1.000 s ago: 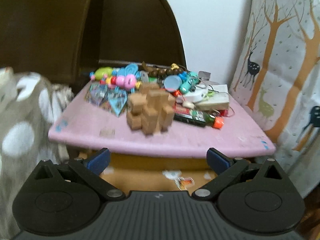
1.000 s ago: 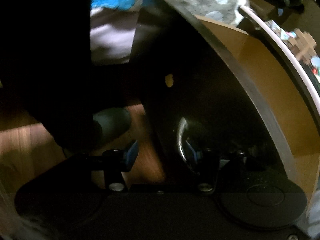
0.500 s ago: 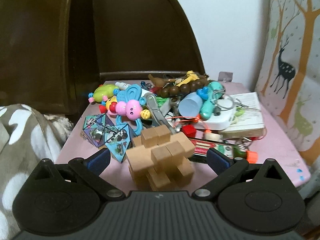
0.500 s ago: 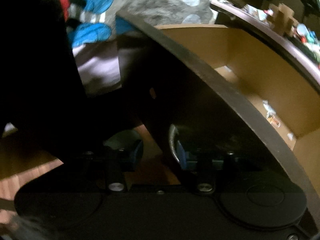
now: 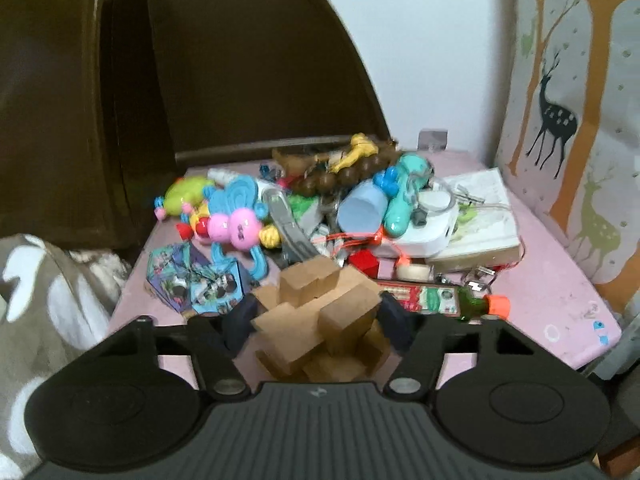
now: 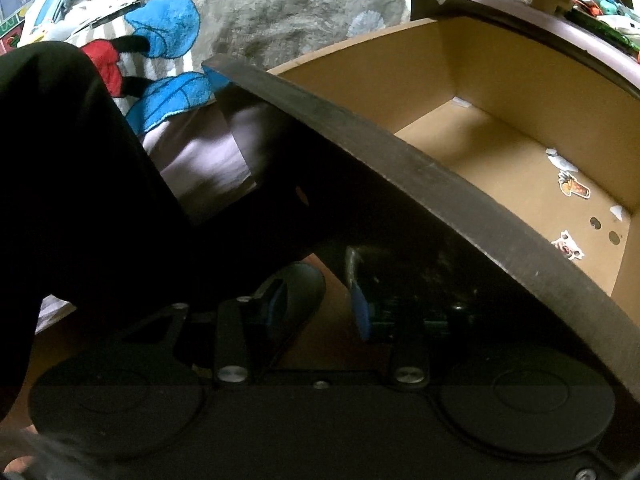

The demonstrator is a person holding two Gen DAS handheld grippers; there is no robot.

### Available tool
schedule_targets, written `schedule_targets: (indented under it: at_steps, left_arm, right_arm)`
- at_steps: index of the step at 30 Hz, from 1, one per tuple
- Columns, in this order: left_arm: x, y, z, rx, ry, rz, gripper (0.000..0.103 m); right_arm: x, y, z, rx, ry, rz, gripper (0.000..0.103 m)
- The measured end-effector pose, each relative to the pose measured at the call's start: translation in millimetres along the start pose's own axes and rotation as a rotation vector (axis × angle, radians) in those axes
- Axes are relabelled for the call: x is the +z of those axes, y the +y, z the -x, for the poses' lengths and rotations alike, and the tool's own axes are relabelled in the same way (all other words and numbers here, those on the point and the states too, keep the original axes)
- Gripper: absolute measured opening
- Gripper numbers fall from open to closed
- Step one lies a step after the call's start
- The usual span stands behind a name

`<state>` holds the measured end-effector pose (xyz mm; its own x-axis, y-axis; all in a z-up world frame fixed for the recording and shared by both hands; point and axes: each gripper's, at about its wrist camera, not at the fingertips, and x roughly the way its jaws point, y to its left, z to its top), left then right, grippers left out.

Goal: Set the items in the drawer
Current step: 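Grasp the wooden burr puzzle on the nightstand with the left gripper, then lower the wooden puzzle into the drawer and open the left gripper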

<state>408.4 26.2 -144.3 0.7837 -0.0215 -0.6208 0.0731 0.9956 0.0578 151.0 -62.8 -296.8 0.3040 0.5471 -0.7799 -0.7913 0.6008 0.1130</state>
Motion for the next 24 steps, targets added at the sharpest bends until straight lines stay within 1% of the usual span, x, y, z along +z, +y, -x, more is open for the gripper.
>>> schedule_targets:
  at_steps: [4,7,9,12,15,17,19,22,24]
  left_arm:
    - [-5,0,9,-0.011,0.017,-0.029,0.062]
    - [-11,6,18,-0.028,0.025,0.006,0.062]
    - [-17,7,30,-0.036,0.018,0.006,0.062]
    - [-28,5,55,-0.077,0.006,-0.014,0.062]
    - [-45,0,77,-0.138,0.022,-0.043,0.062]
    - [-60,-6,84,-0.172,0.052,-0.071,0.062]
    - [-78,-11,80,-0.193,0.106,-0.094,0.062]
    - [-103,-16,57,-0.211,0.210,-0.114,0.062]
    - [-118,-19,40,-0.215,0.275,-0.134,0.062]
  right_arm:
    - [1,1,1,-0.007,0.004,0.011,0.032]
    - [1,3,0,-0.015,0.004,0.025,0.032]
    - [0,2,0,-0.016,0.005,0.027,0.032]
    - [1,2,0,-0.017,0.010,0.025,0.032]
    - [2,1,0,-0.018,0.014,0.022,0.032]
    - [2,1,0,-0.019,0.017,0.021,0.032]
    - [2,1,0,-0.025,0.020,0.018,0.031]
    - [1,-3,1,-0.035,0.017,-0.012,0.026]
    - [0,-6,2,-0.034,0.014,-0.038,0.026]
